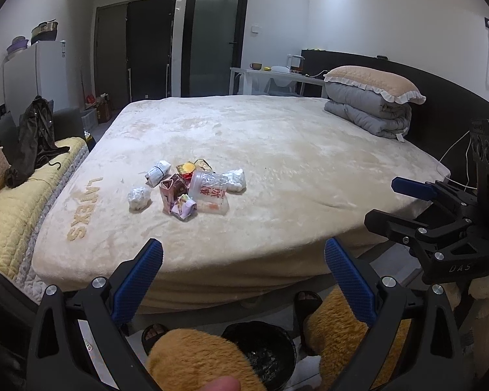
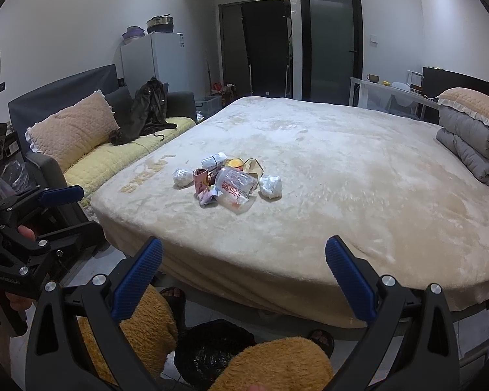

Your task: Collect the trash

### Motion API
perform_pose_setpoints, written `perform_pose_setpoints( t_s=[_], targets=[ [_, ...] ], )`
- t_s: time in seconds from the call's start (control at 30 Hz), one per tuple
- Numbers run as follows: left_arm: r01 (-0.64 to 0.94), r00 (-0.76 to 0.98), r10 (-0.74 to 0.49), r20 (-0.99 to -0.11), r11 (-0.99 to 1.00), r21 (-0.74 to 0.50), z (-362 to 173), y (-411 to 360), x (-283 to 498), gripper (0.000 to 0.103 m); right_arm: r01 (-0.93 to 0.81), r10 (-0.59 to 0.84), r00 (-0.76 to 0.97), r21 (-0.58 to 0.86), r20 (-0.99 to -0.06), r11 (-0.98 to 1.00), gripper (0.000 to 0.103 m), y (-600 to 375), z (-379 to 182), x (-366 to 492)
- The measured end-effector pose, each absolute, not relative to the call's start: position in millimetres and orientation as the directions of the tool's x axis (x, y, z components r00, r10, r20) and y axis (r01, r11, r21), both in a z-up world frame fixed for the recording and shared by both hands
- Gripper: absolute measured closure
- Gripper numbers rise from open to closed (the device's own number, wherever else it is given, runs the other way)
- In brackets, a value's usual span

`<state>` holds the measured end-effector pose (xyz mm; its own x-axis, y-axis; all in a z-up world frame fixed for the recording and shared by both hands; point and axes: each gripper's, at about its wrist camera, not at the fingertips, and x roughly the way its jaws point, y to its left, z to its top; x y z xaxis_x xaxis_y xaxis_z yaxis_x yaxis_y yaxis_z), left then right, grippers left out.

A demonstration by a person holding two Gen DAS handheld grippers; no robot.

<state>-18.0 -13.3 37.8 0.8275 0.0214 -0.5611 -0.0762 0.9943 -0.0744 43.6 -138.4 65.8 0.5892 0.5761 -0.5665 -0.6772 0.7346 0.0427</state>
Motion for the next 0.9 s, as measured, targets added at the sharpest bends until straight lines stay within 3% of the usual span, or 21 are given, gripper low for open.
perform_pose_setpoints(
  t_s=[0.9],
  targets=[
    [-0.071,0.832,0.024,-0.555,0.996,-0.062,31,3,1,0.006,-0.71,0.592,0.552,0.041,-0.587,0.703,0.004,-122,57,65]
  ],
)
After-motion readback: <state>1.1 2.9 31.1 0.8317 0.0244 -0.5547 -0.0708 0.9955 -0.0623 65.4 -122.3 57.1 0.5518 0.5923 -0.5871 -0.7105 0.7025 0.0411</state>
